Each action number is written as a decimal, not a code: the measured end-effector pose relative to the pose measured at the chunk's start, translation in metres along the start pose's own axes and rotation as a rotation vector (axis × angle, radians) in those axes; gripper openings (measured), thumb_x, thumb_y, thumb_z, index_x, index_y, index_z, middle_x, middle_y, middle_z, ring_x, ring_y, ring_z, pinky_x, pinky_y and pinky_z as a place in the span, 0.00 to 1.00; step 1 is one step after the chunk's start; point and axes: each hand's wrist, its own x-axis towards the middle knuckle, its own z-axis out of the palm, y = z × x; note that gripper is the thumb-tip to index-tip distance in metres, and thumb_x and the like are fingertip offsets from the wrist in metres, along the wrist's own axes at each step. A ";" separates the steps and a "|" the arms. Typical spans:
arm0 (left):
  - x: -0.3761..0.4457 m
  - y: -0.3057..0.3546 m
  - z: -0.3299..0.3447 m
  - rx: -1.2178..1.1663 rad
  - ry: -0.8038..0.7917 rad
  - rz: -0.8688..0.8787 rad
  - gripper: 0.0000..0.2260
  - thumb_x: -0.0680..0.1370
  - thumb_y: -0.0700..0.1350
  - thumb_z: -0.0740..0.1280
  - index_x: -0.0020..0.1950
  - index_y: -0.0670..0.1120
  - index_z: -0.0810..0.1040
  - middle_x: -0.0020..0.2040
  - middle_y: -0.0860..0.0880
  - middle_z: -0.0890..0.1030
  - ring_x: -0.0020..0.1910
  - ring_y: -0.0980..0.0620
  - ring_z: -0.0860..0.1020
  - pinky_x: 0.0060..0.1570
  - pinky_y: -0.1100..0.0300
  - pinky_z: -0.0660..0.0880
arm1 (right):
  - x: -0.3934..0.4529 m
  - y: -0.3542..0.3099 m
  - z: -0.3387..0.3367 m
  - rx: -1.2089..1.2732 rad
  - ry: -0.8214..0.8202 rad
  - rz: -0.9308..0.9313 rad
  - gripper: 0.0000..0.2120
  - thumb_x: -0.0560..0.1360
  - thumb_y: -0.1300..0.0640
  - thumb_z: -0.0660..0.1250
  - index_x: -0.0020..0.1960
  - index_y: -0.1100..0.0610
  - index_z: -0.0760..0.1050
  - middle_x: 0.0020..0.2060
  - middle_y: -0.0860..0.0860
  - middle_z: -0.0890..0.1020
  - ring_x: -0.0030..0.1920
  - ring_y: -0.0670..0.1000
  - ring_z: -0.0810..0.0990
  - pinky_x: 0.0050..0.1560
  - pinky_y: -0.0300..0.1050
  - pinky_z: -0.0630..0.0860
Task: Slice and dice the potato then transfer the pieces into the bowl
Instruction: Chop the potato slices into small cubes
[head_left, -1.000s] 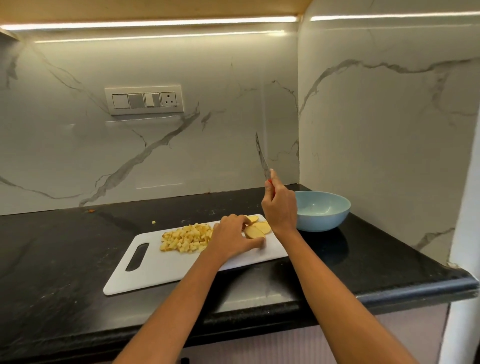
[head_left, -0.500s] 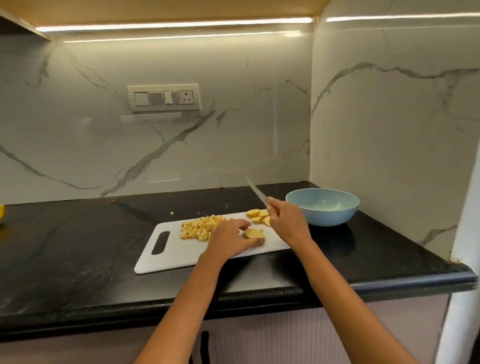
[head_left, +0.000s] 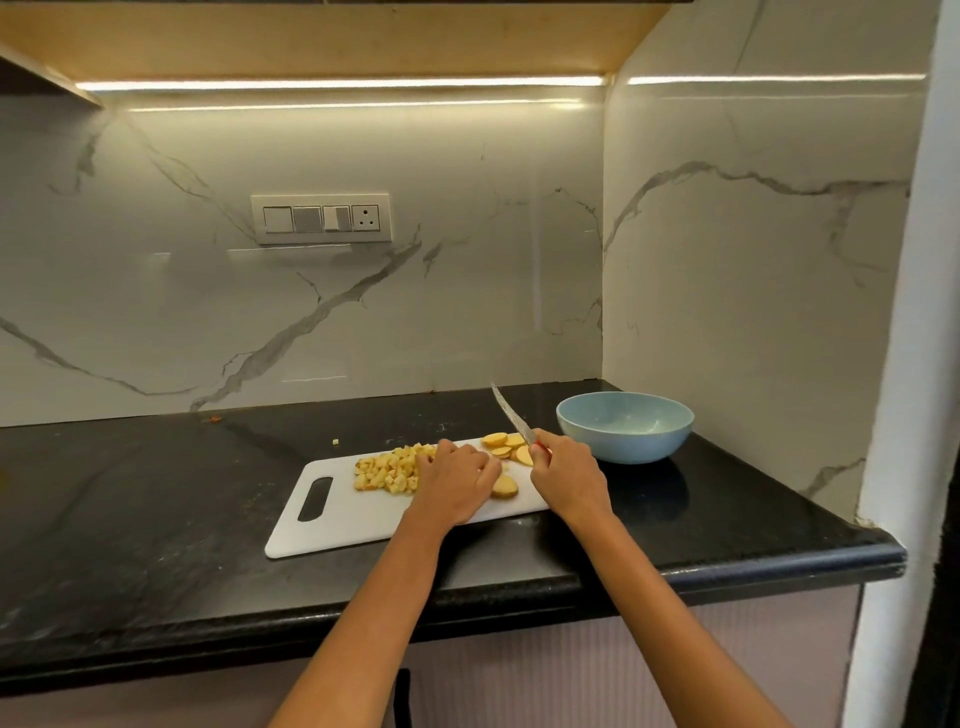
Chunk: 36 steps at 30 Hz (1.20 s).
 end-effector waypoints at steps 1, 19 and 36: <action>0.000 -0.003 -0.001 0.033 0.032 -0.031 0.19 0.82 0.53 0.49 0.56 0.48 0.77 0.61 0.50 0.76 0.60 0.50 0.67 0.60 0.48 0.59 | 0.000 0.000 0.000 0.003 0.000 -0.001 0.18 0.81 0.55 0.56 0.70 0.55 0.69 0.58 0.53 0.79 0.53 0.50 0.79 0.48 0.40 0.74; -0.001 -0.021 -0.009 0.016 0.285 -0.191 0.19 0.82 0.52 0.50 0.47 0.45 0.78 0.50 0.48 0.77 0.58 0.49 0.69 0.57 0.50 0.59 | -0.001 -0.006 -0.004 0.016 -0.012 -0.026 0.17 0.81 0.56 0.56 0.69 0.56 0.70 0.54 0.54 0.81 0.48 0.49 0.79 0.48 0.43 0.77; -0.014 -0.011 0.001 -0.251 0.104 -0.093 0.21 0.70 0.64 0.67 0.57 0.55 0.80 0.58 0.55 0.80 0.60 0.54 0.73 0.59 0.52 0.58 | -0.055 -0.024 -0.011 -0.412 -0.121 -0.108 0.11 0.79 0.58 0.57 0.59 0.56 0.73 0.48 0.53 0.81 0.46 0.50 0.80 0.43 0.40 0.73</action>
